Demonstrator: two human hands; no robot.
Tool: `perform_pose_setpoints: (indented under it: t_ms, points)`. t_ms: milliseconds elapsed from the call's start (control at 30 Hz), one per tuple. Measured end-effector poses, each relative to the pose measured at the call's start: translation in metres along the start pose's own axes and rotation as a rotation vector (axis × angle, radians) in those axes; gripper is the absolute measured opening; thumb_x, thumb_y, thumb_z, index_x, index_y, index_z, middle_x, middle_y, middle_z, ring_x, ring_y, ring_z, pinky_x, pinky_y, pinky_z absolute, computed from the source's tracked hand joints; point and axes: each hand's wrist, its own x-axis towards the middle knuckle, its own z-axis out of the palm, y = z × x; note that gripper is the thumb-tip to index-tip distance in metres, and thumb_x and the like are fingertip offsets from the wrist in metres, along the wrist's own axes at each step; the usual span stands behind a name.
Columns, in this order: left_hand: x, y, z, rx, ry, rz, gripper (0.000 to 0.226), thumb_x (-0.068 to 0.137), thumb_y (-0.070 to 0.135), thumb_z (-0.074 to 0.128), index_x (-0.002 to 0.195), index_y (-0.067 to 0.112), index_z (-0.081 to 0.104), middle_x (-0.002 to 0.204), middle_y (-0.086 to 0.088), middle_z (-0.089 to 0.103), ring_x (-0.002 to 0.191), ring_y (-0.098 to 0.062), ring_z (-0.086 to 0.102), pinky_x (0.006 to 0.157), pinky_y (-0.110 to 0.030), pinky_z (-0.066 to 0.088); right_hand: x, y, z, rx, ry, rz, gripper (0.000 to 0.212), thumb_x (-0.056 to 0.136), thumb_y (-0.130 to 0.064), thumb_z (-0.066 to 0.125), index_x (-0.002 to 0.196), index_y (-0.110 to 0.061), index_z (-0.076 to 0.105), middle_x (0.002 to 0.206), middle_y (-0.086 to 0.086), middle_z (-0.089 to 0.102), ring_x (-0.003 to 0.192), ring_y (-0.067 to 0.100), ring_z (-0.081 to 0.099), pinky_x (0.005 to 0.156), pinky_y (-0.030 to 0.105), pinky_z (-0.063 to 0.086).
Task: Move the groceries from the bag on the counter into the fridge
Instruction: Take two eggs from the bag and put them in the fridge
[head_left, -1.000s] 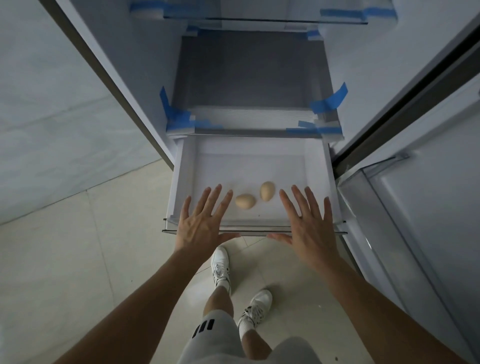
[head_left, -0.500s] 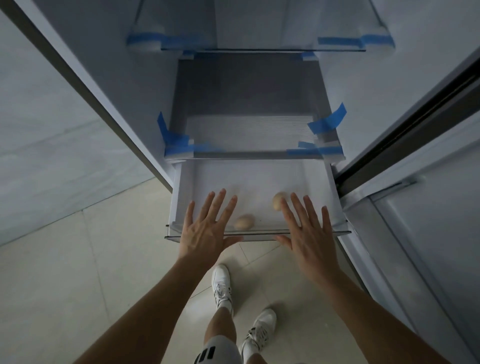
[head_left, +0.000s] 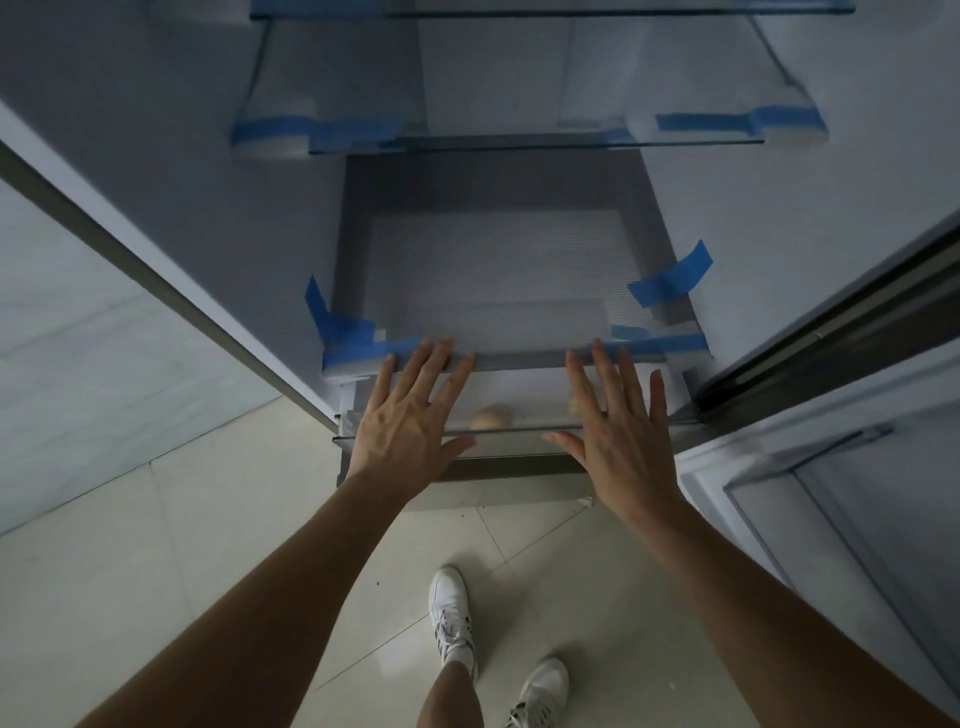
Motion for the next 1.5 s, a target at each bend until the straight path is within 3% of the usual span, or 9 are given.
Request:
perform_pose_setpoints:
  t_ms: [200, 333, 500, 733, 1000, 1133, 1200, 1333, 1500]
  points:
    - [0.023, -0.010, -0.005, 0.016, -0.033, -0.001, 0.089, 0.089, 0.074, 0.025, 0.147, 0.030, -0.026, 0.159, 0.001, -0.025, 0.149, -0.025, -0.019, 0.121, -0.046, -0.010, 0.026, 0.003, 0.004, -0.027, 0.001, -0.053, 0.094, 0.085, -0.069, 0.053, 0.159, -0.018, 0.028, 0.164, 0.015, 0.031, 0.150, 0.041, 0.030, 0.116, 0.066, 0.029]
    - [0.031, -0.016, -0.004, 0.009, -0.024, 0.036, 0.088, 0.089, 0.073, 0.024, 0.150, 0.030, -0.023, 0.160, 0.000, -0.022, 0.151, -0.025, -0.012, 0.122, -0.047, -0.004, 0.040, -0.001, 0.001, -0.039, -0.017, -0.063, 0.095, 0.083, -0.074, 0.039, 0.159, -0.019, 0.027, 0.164, 0.015, 0.030, 0.149, 0.041, 0.031, 0.117, 0.065, 0.026]
    - [0.045, -0.020, -0.003, 0.018, -0.013, 0.052, 0.087, 0.093, 0.069, 0.030, 0.152, 0.029, -0.021, 0.162, 0.000, -0.020, 0.151, -0.023, -0.013, 0.123, -0.047, -0.001, 0.054, -0.001, 0.004, -0.034, 0.014, -0.072, 0.097, 0.083, -0.071, 0.054, 0.159, -0.019, 0.025, 0.164, 0.015, 0.030, 0.149, 0.041, 0.031, 0.117, 0.064, 0.026]
    - [0.065, -0.025, -0.008, 0.014, -0.007, 0.050, 0.084, 0.096, 0.063, 0.033, 0.153, 0.030, -0.019, 0.164, 0.003, -0.018, 0.151, -0.021, -0.013, 0.120, -0.043, -0.006, 0.080, 0.001, 0.004, -0.003, 0.009, -0.077, 0.093, 0.081, -0.071, 0.045, 0.158, -0.019, 0.031, 0.162, 0.016, 0.034, 0.146, 0.041, 0.036, 0.114, 0.062, 0.034]
    - [0.065, -0.024, -0.016, -0.005, -0.076, 0.048, 0.088, 0.093, 0.067, 0.035, 0.152, 0.030, -0.020, 0.163, 0.002, -0.020, 0.151, -0.022, -0.015, 0.120, -0.045, -0.007, 0.079, -0.001, -0.004, 0.042, -0.049, -0.068, 0.096, 0.082, -0.071, 0.057, 0.158, -0.020, 0.030, 0.164, 0.014, 0.031, 0.148, 0.039, 0.033, 0.115, 0.061, 0.034]
    - [0.054, -0.016, -0.039, -0.076, -0.095, 0.015, 0.090, 0.091, 0.072, 0.032, 0.152, 0.031, -0.019, 0.163, 0.002, -0.019, 0.151, -0.021, -0.014, 0.123, -0.045, -0.006, 0.077, -0.007, -0.035, 0.072, -0.118, -0.069, 0.098, 0.082, -0.085, 0.027, 0.157, -0.023, 0.031, 0.163, 0.012, 0.034, 0.147, 0.038, 0.036, 0.116, 0.062, 0.030]
    - [0.043, -0.008, -0.056, -0.111, -0.060, -0.002, 0.084, 0.092, 0.071, 0.029, 0.154, 0.031, -0.012, 0.165, 0.003, -0.012, 0.152, -0.022, -0.009, 0.123, -0.046, -0.004, 0.073, -0.012, -0.059, 0.097, -0.080, -0.066, 0.091, 0.087, -0.083, 0.028, 0.156, -0.024, 0.033, 0.161, 0.010, 0.038, 0.147, 0.036, 0.038, 0.118, 0.059, 0.029]
    - [0.031, 0.005, -0.095, -0.173, 0.051, 0.001, 0.076, 0.093, 0.069, 0.029, 0.155, 0.033, 0.004, 0.165, 0.001, 0.011, 0.152, -0.024, 0.010, 0.123, -0.049, 0.007, 0.058, -0.020, -0.110, 0.119, 0.108, -0.074, 0.072, 0.086, -0.058, 0.065, 0.145, -0.019, 0.050, 0.143, 0.011, 0.058, 0.134, 0.033, 0.053, 0.113, 0.055, 0.041]
    - [0.022, 0.015, -0.140, -0.144, 0.214, 0.078, 0.071, 0.088, 0.062, 0.034, 0.150, 0.028, 0.029, 0.152, -0.005, 0.045, 0.139, -0.029, 0.042, 0.115, -0.055, 0.032, 0.034, -0.023, -0.156, 0.140, 0.258, -0.042, 0.070, 0.084, -0.051, 0.070, 0.142, -0.018, 0.050, 0.138, 0.012, 0.061, 0.130, 0.034, 0.056, 0.109, 0.053, 0.044]
